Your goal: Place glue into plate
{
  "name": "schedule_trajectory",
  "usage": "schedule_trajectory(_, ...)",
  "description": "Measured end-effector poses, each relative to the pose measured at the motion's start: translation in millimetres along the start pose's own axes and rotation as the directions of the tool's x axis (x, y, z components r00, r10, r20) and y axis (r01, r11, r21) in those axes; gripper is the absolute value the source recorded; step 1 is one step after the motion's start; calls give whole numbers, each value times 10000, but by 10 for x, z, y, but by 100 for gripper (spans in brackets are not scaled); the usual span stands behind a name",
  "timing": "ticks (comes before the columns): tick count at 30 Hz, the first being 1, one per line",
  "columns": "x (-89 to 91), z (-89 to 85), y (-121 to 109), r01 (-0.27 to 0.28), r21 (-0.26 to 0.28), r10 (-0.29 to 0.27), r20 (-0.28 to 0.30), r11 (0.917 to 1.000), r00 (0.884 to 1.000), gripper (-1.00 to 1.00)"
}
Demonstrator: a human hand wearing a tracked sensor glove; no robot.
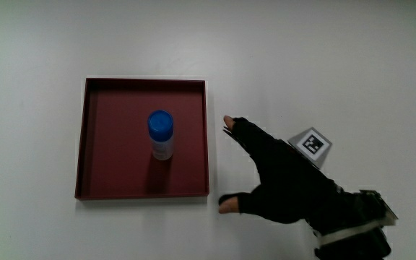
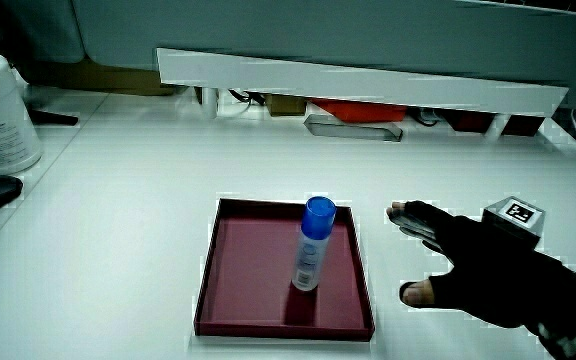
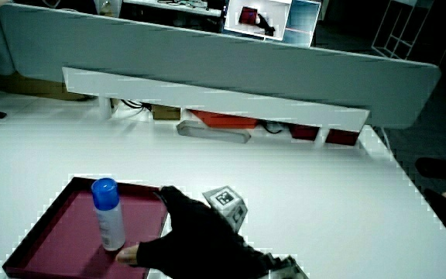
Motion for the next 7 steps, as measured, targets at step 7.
schedule_trajectory(7,129,-23,-212,-671,36,671,-1013,9977,9926,-100)
